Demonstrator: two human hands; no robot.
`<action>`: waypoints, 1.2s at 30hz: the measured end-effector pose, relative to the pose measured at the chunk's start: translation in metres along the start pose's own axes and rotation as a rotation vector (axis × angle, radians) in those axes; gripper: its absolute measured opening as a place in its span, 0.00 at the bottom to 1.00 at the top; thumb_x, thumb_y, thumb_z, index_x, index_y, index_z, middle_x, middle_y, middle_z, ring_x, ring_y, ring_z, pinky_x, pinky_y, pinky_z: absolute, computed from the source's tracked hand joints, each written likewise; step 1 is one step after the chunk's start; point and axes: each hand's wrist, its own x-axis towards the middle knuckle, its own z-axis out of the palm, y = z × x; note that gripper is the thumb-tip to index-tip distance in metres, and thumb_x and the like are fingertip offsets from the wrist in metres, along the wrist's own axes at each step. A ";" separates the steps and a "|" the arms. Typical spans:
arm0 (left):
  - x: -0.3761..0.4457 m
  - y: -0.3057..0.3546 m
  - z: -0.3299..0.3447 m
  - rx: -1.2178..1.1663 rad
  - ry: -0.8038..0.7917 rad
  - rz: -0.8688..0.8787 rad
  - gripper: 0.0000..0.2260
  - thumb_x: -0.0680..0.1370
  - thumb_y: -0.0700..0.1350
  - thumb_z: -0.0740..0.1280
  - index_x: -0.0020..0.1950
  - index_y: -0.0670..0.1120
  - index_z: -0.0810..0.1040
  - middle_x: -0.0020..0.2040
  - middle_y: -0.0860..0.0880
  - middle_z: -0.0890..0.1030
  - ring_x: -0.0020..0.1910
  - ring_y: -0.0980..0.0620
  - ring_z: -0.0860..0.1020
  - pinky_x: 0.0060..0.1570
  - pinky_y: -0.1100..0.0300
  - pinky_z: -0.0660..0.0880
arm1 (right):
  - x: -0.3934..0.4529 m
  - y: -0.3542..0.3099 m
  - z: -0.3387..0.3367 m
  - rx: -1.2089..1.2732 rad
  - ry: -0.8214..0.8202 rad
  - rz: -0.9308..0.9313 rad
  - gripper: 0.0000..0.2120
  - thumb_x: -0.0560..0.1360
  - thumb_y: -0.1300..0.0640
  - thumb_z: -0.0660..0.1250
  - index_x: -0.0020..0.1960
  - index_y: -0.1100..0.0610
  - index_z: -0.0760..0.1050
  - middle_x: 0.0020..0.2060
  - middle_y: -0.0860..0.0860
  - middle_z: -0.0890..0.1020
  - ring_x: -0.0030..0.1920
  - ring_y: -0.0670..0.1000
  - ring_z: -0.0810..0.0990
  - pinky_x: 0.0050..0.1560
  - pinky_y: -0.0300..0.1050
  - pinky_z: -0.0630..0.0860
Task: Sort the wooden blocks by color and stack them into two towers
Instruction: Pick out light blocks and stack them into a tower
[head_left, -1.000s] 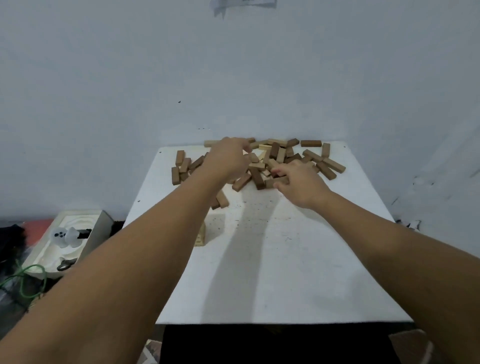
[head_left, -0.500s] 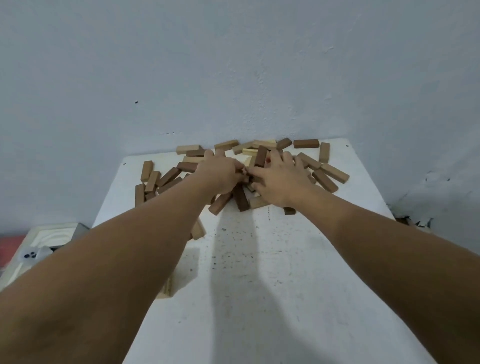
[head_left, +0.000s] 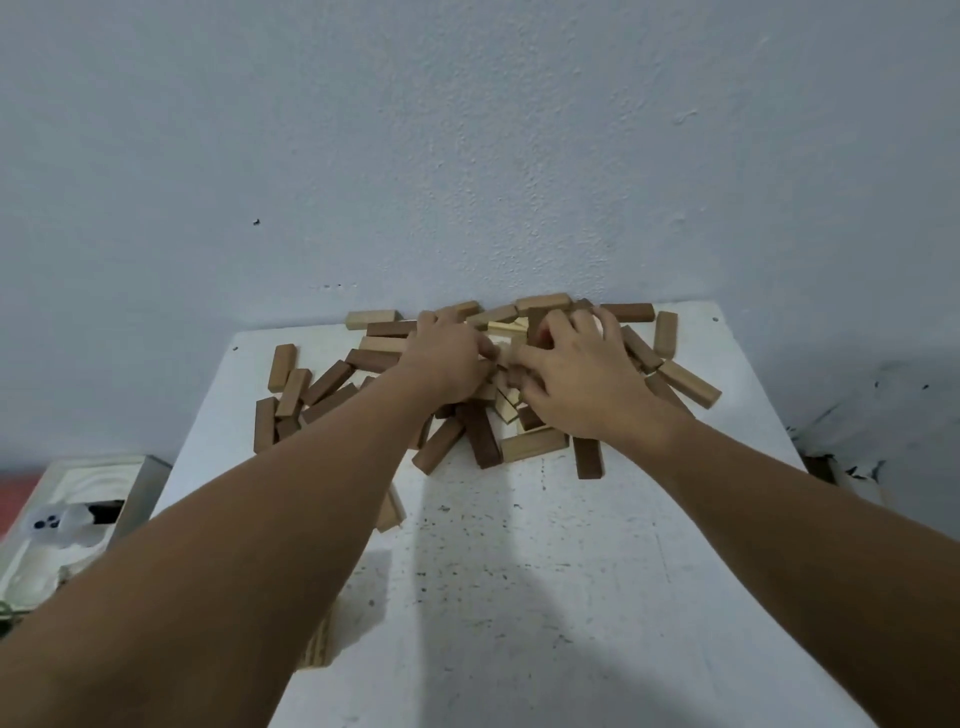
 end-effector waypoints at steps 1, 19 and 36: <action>0.000 -0.002 0.001 -0.012 0.004 -0.005 0.15 0.84 0.57 0.63 0.69 0.61 0.80 0.71 0.43 0.69 0.70 0.38 0.63 0.73 0.44 0.63 | -0.001 0.005 0.001 -0.003 0.028 0.008 0.17 0.79 0.43 0.55 0.58 0.44 0.80 0.55 0.52 0.74 0.58 0.58 0.71 0.73 0.65 0.59; 0.013 -0.013 0.011 -0.384 0.047 -0.179 0.08 0.71 0.54 0.81 0.45 0.53 0.87 0.50 0.53 0.85 0.58 0.50 0.81 0.60 0.51 0.79 | 0.017 0.003 -0.006 -0.002 -0.172 0.123 0.14 0.80 0.45 0.64 0.65 0.43 0.77 0.66 0.53 0.68 0.68 0.58 0.65 0.71 0.62 0.58; 0.014 -0.017 0.017 -0.312 0.073 -0.283 0.11 0.68 0.62 0.79 0.41 0.58 0.85 0.55 0.51 0.84 0.62 0.46 0.77 0.62 0.47 0.77 | 0.050 0.000 -0.024 -0.310 -0.238 -0.196 0.17 0.75 0.48 0.75 0.62 0.38 0.80 0.61 0.49 0.74 0.62 0.54 0.70 0.64 0.56 0.60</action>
